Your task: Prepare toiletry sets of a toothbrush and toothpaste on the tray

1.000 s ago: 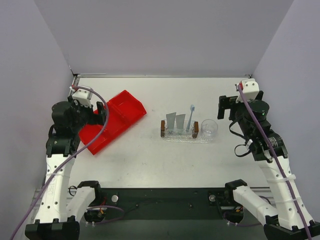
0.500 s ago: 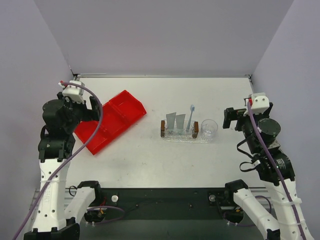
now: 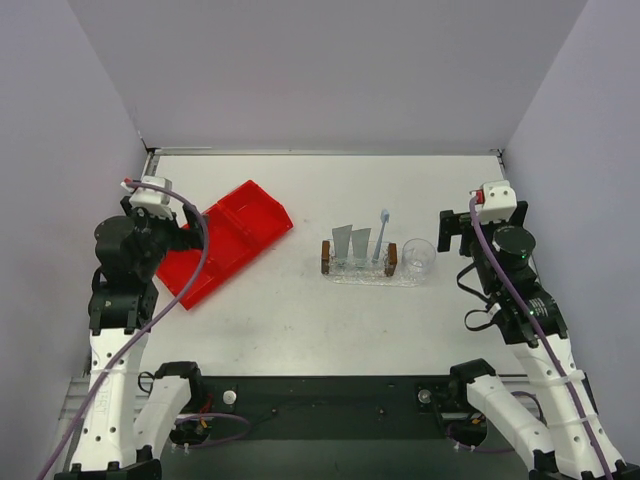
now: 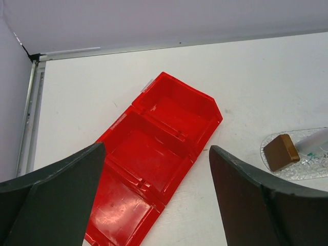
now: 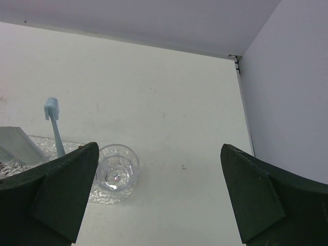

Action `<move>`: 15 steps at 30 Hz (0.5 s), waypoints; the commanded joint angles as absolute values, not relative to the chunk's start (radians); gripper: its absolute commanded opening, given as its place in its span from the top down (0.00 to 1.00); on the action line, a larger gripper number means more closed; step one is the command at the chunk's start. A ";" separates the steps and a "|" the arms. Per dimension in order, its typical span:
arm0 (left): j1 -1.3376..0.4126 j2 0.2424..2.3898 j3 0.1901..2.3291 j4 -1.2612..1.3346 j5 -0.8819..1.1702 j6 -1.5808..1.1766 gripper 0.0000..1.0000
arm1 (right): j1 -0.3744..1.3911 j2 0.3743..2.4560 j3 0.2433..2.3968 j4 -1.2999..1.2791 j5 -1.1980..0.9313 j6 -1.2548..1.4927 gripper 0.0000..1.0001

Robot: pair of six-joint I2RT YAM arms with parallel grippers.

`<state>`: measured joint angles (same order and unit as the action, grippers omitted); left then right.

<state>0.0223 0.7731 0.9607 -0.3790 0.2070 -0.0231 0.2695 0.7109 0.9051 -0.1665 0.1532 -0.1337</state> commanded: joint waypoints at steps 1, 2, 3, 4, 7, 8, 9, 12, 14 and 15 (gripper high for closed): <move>0.029 0.747 0.936 -0.273 0.216 -0.037 0.07 | 0.272 0.704 0.881 -0.104 0.206 -0.143 0.00; 0.028 0.744 0.924 -0.270 0.216 -0.041 0.07 | 0.272 0.704 0.874 -0.104 0.210 -0.143 0.01; 0.031 0.742 0.917 -0.270 0.215 -0.046 0.07 | 0.270 0.704 0.871 -0.104 0.215 -0.144 0.01; 0.031 0.738 0.911 -0.262 0.215 -0.051 0.07 | 0.270 0.706 0.870 -0.104 0.216 -0.147 0.01; 0.029 0.709 0.878 -0.229 0.215 -0.052 0.07 | 0.265 0.709 0.867 -0.106 0.222 -0.152 0.02; 0.032 0.698 0.870 -0.221 0.213 -0.052 0.07 | 0.264 0.710 0.867 -0.106 0.225 -0.153 0.02; 0.032 0.696 0.859 -0.216 0.213 -0.052 0.07 | 0.262 0.712 0.865 -0.104 0.227 -0.155 0.02; 0.037 0.715 0.857 -0.212 0.213 -0.051 0.07 | 0.259 0.716 0.861 -0.106 0.232 -0.161 0.02; 0.038 0.730 0.856 -0.209 0.213 -0.049 0.07 | 0.253 0.721 0.861 -0.106 0.233 -0.161 0.03; 0.038 0.733 0.857 -0.207 0.213 -0.049 0.07 | 0.250 0.724 0.859 -0.106 0.236 -0.160 0.03</move>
